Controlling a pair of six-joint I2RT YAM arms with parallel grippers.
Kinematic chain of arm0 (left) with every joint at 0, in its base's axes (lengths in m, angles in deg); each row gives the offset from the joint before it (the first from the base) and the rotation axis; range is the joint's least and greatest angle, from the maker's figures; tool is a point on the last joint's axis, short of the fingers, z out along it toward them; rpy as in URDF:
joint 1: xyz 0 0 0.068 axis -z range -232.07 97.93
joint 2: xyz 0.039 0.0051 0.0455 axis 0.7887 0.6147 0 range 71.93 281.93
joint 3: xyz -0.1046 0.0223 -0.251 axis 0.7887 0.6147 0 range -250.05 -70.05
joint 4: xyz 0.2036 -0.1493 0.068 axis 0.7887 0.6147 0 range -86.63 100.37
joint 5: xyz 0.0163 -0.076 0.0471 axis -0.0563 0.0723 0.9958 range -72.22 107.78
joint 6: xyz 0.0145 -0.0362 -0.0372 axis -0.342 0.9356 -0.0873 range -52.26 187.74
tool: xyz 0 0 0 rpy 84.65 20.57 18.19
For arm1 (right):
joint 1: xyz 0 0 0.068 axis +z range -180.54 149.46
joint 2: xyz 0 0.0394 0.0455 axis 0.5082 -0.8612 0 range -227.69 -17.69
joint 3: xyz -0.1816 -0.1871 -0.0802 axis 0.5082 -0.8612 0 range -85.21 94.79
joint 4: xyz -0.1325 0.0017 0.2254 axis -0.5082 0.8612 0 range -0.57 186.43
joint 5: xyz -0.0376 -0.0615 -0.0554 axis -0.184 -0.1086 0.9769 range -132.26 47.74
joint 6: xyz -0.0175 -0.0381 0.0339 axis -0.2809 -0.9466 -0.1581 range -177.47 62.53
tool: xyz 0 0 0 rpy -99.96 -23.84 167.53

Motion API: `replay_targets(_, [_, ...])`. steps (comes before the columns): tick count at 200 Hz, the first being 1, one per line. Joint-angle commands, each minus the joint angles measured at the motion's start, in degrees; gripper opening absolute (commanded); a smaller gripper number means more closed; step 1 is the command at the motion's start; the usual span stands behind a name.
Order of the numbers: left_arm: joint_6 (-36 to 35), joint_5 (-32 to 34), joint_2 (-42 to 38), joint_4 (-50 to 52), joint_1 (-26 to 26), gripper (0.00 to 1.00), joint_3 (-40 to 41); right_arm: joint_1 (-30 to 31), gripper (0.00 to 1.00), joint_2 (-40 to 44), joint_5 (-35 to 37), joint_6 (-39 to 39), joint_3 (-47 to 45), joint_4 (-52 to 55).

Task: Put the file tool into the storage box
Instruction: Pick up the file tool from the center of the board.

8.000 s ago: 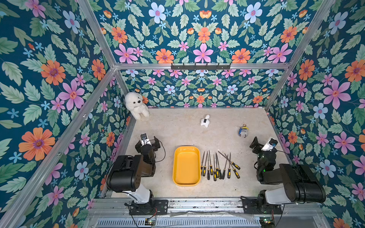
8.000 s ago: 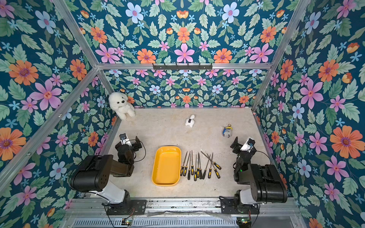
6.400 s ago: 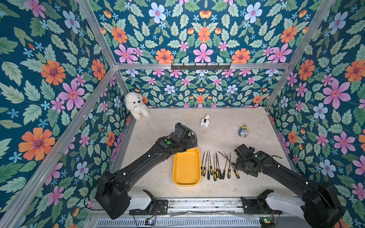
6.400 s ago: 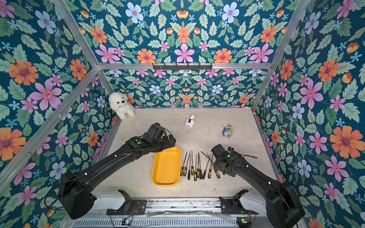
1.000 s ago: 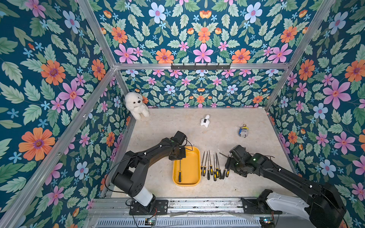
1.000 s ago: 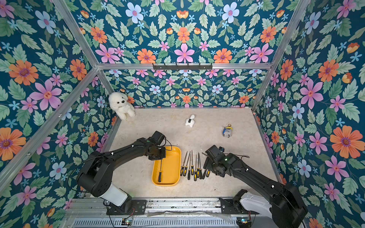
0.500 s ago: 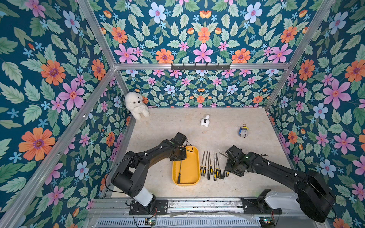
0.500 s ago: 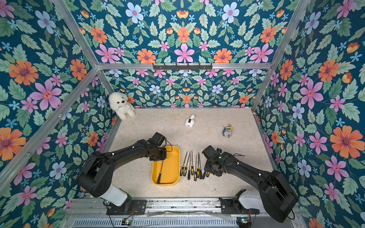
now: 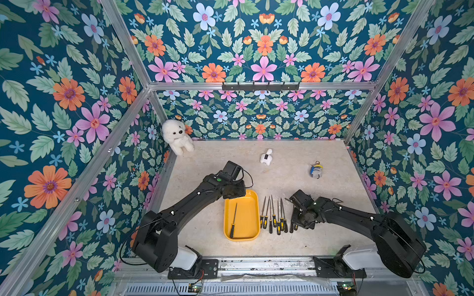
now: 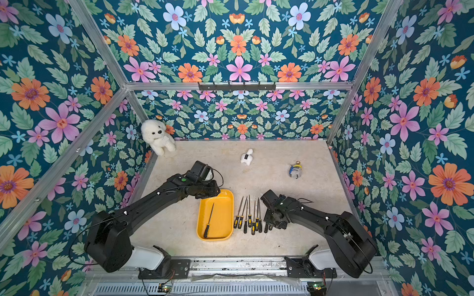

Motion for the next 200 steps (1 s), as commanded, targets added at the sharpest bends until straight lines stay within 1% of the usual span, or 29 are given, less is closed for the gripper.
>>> replay_targets(1, [0.91, -0.44, -0.86, 1.74, 0.06, 0.38, -0.17, 0.03, 0.17, -1.3, 0.73, -0.76, -0.04, 0.82])
replay_targets(13, [0.69, -0.15, -1.08, 1.92, 0.1, 0.37, -0.05, 0.04, 0.11, -1.51, 0.91, -1.01, 0.2, 0.97])
replay_targets(48, [0.34, -0.41, -1.15, 2.05, 0.1, 0.37, -0.57, 0.4, 0.0, 0.9, 1.83, -3.48, 2.81, 2.46])
replay_targets(79, [0.86, -2.33, -0.99, 1.51, 0.1, 0.38, -3.14, 0.67, 0.0, 6.74, 0.47, -7.12, 5.8, 8.47])
replay_targets(107, [2.87, -6.13, -0.12, -0.65, 0.08, 0.41, -5.13, 0.69, 0.0, 13.65, -0.71, -7.5, 7.1, 14.86])
replay_targets(121, [5.62, -9.86, 0.04, -4.9, 0.1, 0.43, -4.99, 1.5, 0.0, 17.54, -2.05, -7.95, 7.65, 14.97])
replay_targets(138, [10.39, -15.27, 0.47, -13.33, 0.66, 0.5, -3.74, 5.23, 0.0, 21.74, -1.85, -8.09, 8.03, 11.63])
replay_targets(150, [14.18, -17.86, 1.65, -18.53, 1.55, 0.56, -3.22, 7.52, 0.0, 22.79, -2.03, -7.94, 8.04, 9.0])
replay_targets(161, [17.28, -20.26, 3.05, -23.23, 2.75, 0.58, -2.98, 9.41, 0.0, 22.39, -2.41, -7.78, 8.03, 7.08])
replay_targets(175, [20.62, -21.71, 4.7, -27.66, 4.92, 0.59, -2.96, 11.42, 0.0, 20.8, -2.93, -7.56, 8.06, 4.44])
replay_targets(200, [21.46, -20.95, 7.43, -28.02, 8.79, 0.59, -5.22, 13.04, 0.0, 17.24, -3.95, -7.6, 8.53, 1.35])
